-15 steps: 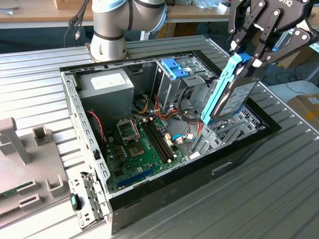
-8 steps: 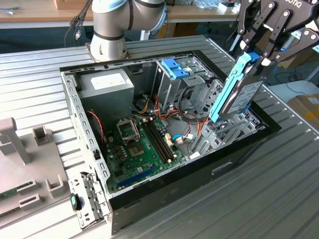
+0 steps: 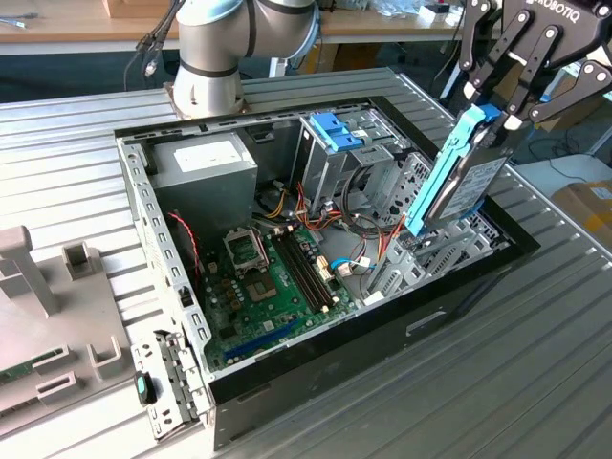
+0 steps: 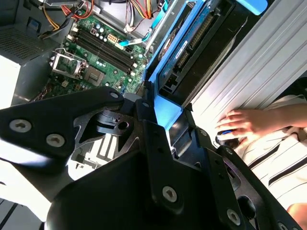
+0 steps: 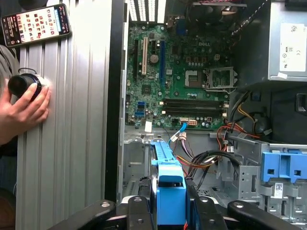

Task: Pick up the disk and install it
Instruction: 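Pick up the disk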

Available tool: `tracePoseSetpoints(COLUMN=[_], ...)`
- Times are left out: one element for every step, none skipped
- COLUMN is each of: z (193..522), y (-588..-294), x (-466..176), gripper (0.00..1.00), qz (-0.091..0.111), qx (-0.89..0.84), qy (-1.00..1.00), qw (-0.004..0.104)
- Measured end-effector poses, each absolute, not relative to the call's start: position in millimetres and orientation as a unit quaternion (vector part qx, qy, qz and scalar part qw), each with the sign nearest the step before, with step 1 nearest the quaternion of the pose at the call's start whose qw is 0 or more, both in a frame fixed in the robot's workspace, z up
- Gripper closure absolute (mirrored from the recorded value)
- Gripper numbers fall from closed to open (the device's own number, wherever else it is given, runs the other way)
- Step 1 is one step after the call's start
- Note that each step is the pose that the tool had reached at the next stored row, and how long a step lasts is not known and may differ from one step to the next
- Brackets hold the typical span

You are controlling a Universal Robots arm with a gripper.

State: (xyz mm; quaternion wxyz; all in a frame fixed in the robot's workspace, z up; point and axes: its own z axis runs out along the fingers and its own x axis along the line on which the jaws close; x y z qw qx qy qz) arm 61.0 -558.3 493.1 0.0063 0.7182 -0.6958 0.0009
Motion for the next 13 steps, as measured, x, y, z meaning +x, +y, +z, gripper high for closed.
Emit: tracePoseSetpoints(z=[491.0, 487.8, 486.3, 485.4, 484.7, 484.3, 483.9, 483.0, 482.2, 479.1, 477.3, 476.3, 475.2], y=[-558.3, -558.3, -558.0, -557.5, -555.6, -552.3, -551.9, -551.9, -551.9, -551.9, -551.9, -551.9, -551.9], x=[61.2, 61.3, 61.4, 61.4, 61.9, 65.2, 67.3, 68.4, 68.4, 68.5, 68.6, 68.6, 68.9], gripper=[0.64, 0.64, 0.64, 0.64, 0.64, 0.64, 0.64, 0.64, 0.64, 0.64, 0.64, 0.64, 0.64], qz=[0.001, 0.001, 0.001, 0.001, 0.001, 0.001, 0.001, 0.001, 0.001, 0.001, 0.001, 0.001, 0.001], qx=[0.718, 0.718, 0.718, 0.718, 0.718, 0.718, 0.718, 0.718, 0.718, 0.718, 0.718, 0.718, 0.713], qy=[-0.696, -0.696, -0.696, -0.696, -0.696, -0.696, -0.696, -0.696, -0.696, -0.696, -0.696, -0.696, -0.701], qw=[0.006, 0.006, 0.006, 0.006, 0.006, 0.006, 0.006, 0.007, 0.007, 0.007, 0.007, 0.007, 0.007])
